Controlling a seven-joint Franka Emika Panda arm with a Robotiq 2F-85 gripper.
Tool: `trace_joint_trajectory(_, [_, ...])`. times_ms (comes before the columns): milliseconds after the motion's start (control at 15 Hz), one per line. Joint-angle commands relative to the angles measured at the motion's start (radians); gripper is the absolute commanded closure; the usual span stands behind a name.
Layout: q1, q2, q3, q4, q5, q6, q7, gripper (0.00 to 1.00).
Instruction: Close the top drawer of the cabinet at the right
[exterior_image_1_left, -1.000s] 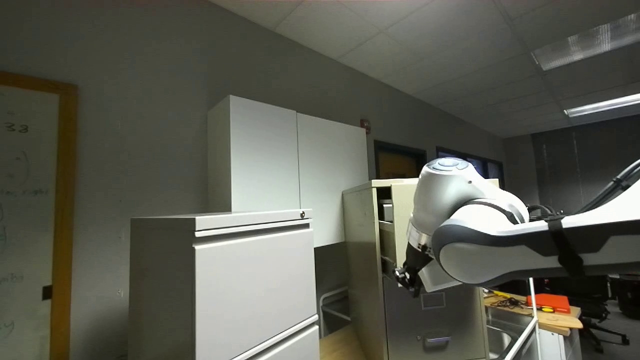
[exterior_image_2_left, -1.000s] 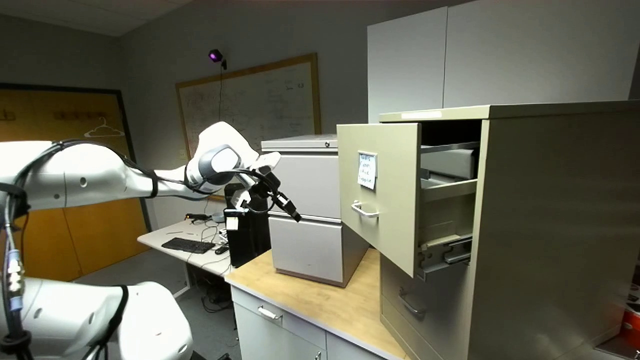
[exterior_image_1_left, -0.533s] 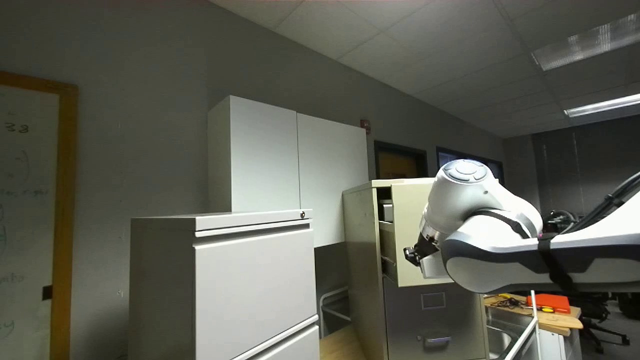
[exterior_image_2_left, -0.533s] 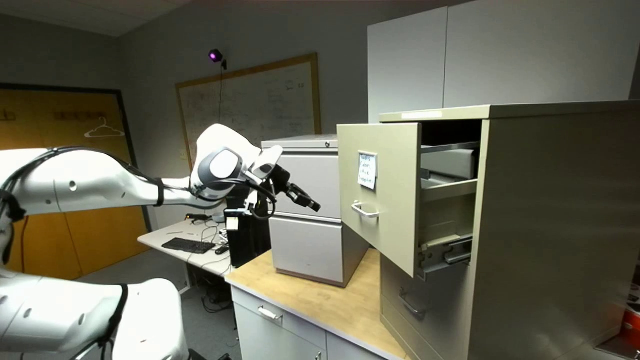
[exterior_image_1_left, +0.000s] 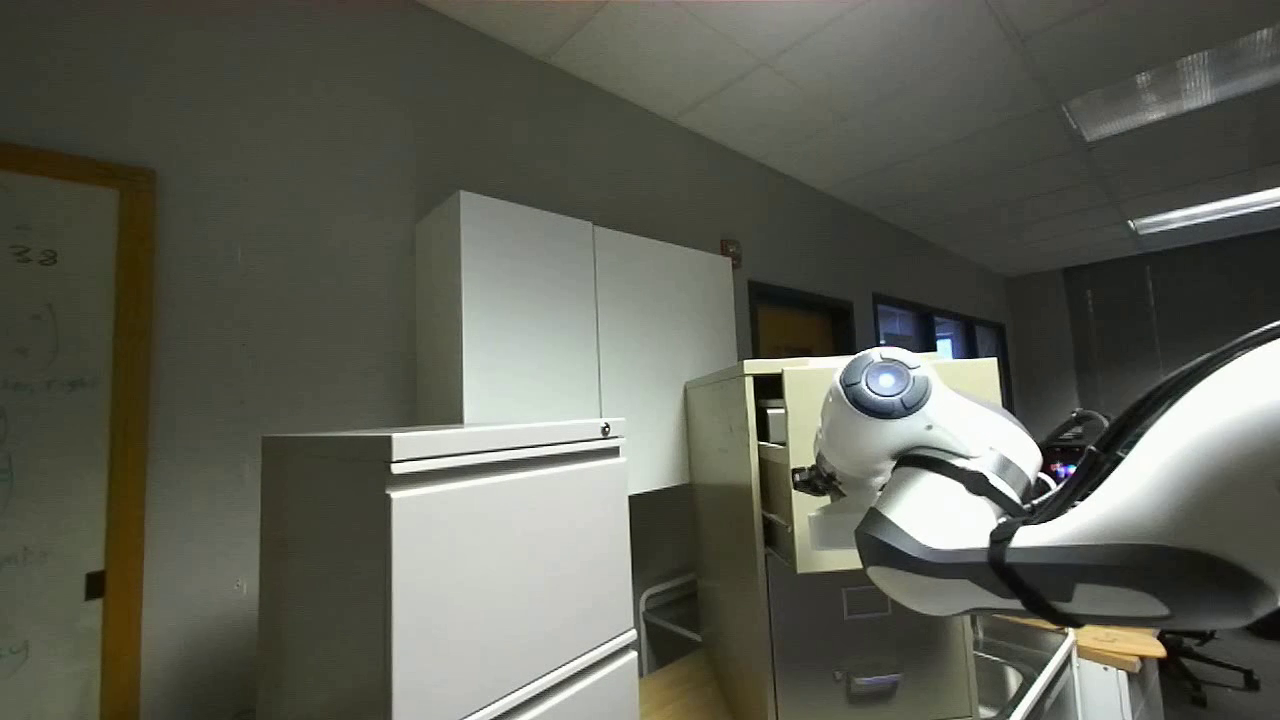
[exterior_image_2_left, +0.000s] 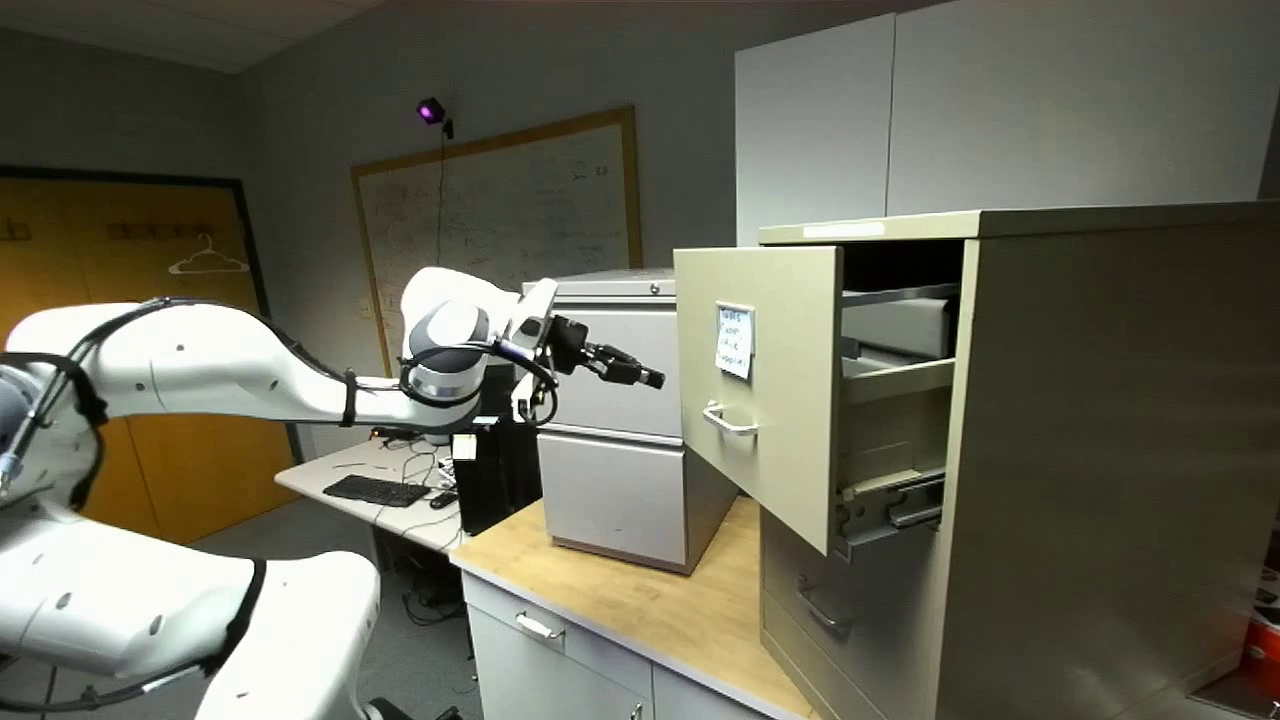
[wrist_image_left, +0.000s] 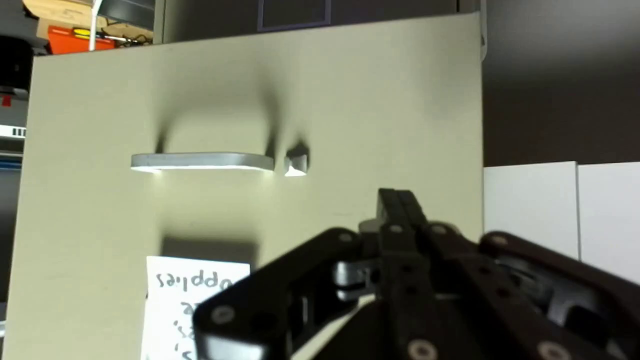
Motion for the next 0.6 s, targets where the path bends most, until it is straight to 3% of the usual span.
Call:
trace_joint_trajectory(0, [-0.111, 0.035, 0.088, 0.063, -0.010, 0.035, 0.033, 1.00])
trace_joint_trajectory(533, [-0.283, 0.147, 0.270, 0.212, 0.008, 0.026, 0.011, 1.00])
